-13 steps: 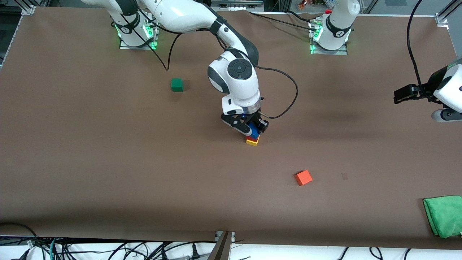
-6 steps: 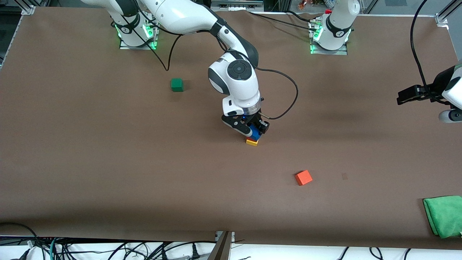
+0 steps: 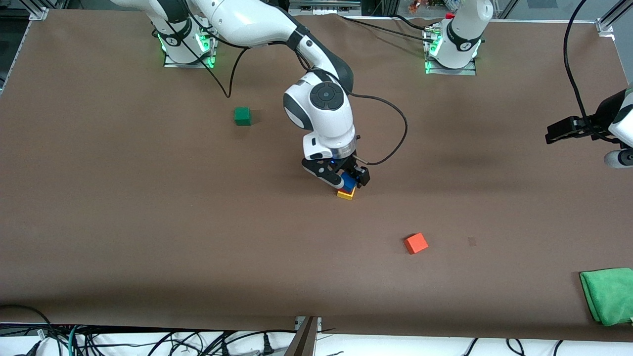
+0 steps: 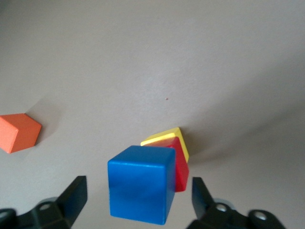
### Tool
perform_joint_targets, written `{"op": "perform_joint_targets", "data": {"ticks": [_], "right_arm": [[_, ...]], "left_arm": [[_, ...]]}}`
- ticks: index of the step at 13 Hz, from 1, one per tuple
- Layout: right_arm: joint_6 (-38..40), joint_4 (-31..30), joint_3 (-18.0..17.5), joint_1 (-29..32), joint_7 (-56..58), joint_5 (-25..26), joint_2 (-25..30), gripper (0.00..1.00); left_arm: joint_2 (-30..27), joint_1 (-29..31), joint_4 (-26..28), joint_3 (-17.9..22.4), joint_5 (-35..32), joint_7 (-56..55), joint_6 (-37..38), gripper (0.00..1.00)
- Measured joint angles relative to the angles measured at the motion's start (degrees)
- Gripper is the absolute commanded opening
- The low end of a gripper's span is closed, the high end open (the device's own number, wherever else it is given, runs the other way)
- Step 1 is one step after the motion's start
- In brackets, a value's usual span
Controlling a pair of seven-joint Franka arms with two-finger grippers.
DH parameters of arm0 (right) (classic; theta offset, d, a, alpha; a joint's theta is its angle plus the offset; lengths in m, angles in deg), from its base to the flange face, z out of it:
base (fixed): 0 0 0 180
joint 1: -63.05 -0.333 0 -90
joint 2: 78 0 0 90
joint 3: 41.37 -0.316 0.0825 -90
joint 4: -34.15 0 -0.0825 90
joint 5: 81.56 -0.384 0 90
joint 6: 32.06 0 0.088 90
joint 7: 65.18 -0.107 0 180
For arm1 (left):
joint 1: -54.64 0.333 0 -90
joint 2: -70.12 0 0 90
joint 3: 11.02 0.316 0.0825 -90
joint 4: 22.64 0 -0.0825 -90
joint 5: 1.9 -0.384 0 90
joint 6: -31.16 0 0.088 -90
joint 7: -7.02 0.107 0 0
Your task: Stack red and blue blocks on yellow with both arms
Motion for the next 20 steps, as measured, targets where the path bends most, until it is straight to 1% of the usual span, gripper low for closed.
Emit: {"op": "perform_joint_targets", "data": {"ticks": [2, 4, 6, 8, 9, 10, 12, 13, 15, 16, 17, 18, 20], "right_arm": [[5.0, 2.32, 0.24, 1.65, 0.01, 0.0, 1.85, 1.0], [11.31, 3.63, 0.3, 4.81, 3.5, 0.0, 6.64, 1.0], [20.24, 3.57, 0.45, 9.32, 12.83, -0.33, 12.57, 1.0], [26.66, 1.97, 0.58, 15.37, 24.77, -3.11, 17.15, 1.0], [28.12, -0.16, 0.64, 18.54, 30.97, -4.21, 19.45, 1.0], [28.88, -3.66, 0.71, 21.67, 37.35, -4.86, 22.37, 1.0], [30.03, -13.03, 1.09, 26.91, 50.66, -5.15, 30.02, 1.0], [31.5, -18.15, 1.88, 28.9, 56.97, -5.14, 34.53, 1.0], [34.18, -26.29, 5.77, 30.33, 66.77, -4.93, 42.45, 1.0], [34.57, -29.4, 7.71, 30.53, 70.72, -4.2, 45.64, 1.0], [34.58, -31.85, 8.68, 30.72, 72.93, -2.54, 48.12, 1.0], [34.54, -33.78, 8.94, 30.81, 73.94, -0.76, 50.0, 1.0], [34.35, -35.12, 8.67, 30.76, 75.97, 1.9, 51.55, 1.0]], "left_arm": [[0.02, 0.01, -0.01, 0.03, 0.01, 0.0, -0.01, 1.0], [0.12, 0.02, 0.0, 0.03, 0.03, 0.0, -0.02, 1.0], [0.31, 0.02, 0.0, 0.05, 0.03, 0.0, -0.04, 1.0], [0.39, 0.04, -0.02, 0.14, 0.03, 0.0, -0.37, 1.0], [0.41, 0.06, -0.08, 0.18, 0.03, 0.0, -0.55, 1.0], [0.49, 0.06, -0.29, 0.19, 0.03, 0.0, -0.64, 1.0], [0.78, 0.04, -0.83, 0.18, 0.03, 0.0, -0.69, 1.0], [0.99, 0.05, -1.04, 0.19, 0.03, 0.0, -0.69, 1.0], [1.15, 0.04, -1.2, 0.18, 0.03, 0.0, -0.71, 1.0], [1.16, 0.04, -1.23, 0.18, 0.03, 0.0, -0.71, 1.0], [1.16, 0.04, -1.27, 0.18, 0.03, 0.0, -0.71, 1.0], [1.17, 0.04, -1.29, 0.18, 0.03, 0.0, -0.71, 1.0], [1.17, 0.01, -1.31, 0.18, 0.03, 0.0, -0.71, 1.0]]}}
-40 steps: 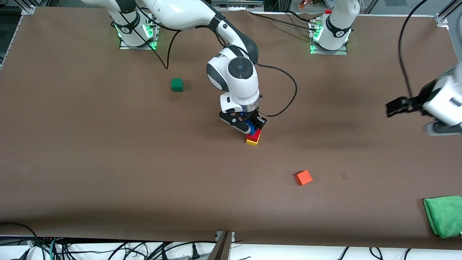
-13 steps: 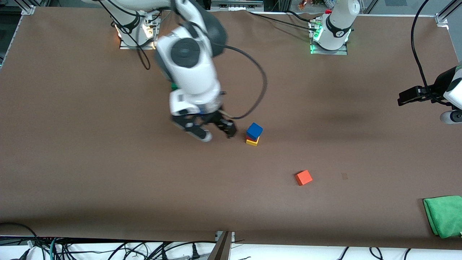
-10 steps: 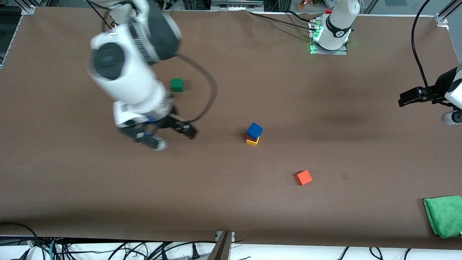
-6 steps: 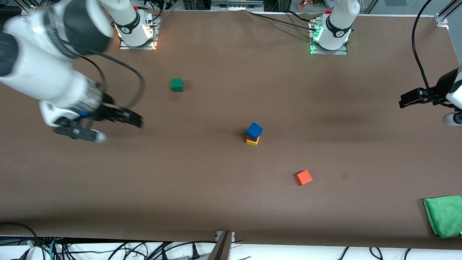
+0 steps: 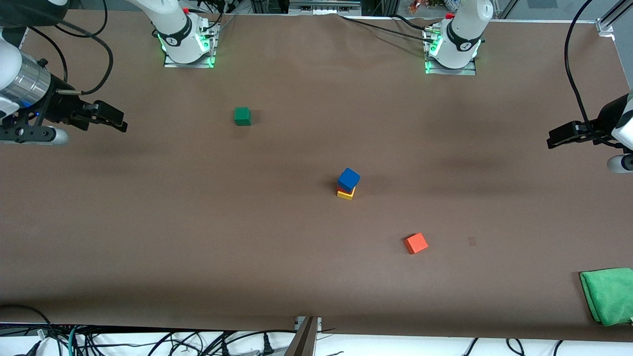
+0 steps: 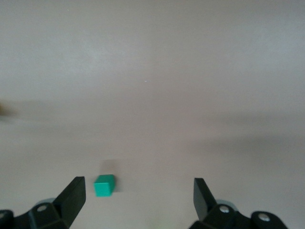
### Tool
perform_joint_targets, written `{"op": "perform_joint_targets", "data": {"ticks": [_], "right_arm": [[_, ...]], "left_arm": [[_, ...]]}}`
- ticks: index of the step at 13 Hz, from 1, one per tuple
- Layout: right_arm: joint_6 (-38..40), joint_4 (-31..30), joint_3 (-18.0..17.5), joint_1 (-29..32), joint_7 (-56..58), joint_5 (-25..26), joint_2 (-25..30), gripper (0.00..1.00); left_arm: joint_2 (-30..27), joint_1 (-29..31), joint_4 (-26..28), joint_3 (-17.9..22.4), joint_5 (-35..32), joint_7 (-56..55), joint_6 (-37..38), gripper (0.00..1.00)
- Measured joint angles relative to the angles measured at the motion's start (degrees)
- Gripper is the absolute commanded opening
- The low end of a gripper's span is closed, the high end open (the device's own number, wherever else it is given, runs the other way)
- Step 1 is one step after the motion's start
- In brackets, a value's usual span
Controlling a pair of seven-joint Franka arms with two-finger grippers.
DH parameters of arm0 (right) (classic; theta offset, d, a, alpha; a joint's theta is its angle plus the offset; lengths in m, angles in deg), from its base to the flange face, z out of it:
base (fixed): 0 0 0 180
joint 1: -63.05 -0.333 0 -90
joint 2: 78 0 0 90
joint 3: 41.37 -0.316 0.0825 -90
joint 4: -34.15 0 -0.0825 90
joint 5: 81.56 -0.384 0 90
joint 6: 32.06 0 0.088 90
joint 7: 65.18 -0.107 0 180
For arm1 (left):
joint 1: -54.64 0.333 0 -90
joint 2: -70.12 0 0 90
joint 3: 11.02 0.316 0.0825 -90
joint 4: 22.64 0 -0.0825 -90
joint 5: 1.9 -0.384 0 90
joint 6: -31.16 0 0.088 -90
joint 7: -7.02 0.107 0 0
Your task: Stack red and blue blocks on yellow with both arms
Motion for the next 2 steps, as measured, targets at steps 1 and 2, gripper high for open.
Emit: {"op": "perform_joint_targets", "data": {"ticks": [1, 2], "right_arm": [[-0.18, 0.02, -0.12, -0.09, 0.69, 0.35, 0.02, 1.0], [-0.37, 0.07, -0.24, -0.2, 1.0, 0.4, -0.09, 1.0]], "left_arm": [[0.0, -0.02, -0.01, -0.01, 0.0, 0.0, 0.0, 1.0], [0.0, -0.02, -0.02, -0.01, 0.0, 0.0, 0.0, 1.0]]}}
